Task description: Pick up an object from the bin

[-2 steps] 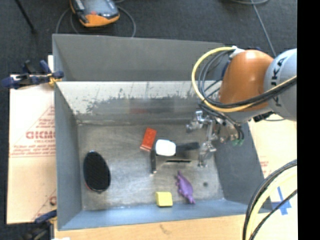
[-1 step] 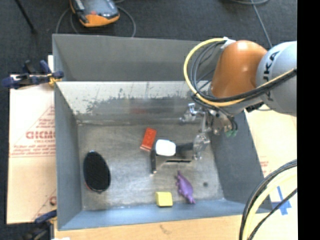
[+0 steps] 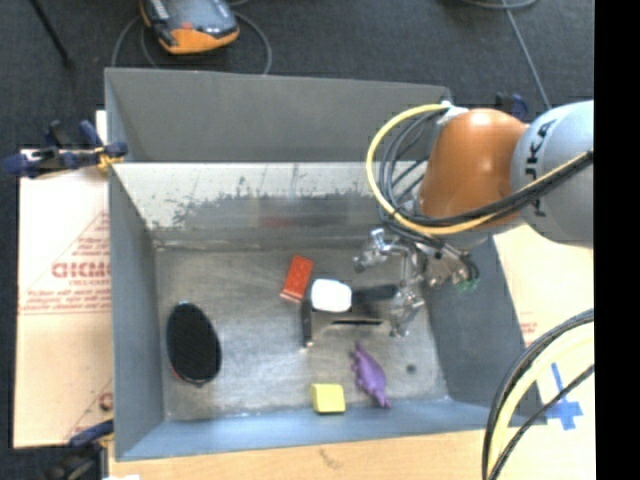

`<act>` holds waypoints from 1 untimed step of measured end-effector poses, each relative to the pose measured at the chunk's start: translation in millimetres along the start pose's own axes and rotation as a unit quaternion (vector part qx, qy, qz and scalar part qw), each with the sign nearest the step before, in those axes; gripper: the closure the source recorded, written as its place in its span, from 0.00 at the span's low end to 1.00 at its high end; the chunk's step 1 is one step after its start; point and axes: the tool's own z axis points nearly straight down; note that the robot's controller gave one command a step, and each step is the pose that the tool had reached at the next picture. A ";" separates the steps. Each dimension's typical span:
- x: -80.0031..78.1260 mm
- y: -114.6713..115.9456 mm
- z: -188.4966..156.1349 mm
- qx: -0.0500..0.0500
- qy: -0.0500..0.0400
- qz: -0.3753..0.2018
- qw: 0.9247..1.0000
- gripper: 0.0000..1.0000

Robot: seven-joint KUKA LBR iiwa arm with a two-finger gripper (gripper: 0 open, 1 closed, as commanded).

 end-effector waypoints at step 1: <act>-34.2 55.8 53.7 0.002 0.009 0.143 0.990 1.00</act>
Offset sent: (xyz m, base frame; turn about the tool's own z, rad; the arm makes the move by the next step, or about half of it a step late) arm 0.0000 0.0000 0.0000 0.0000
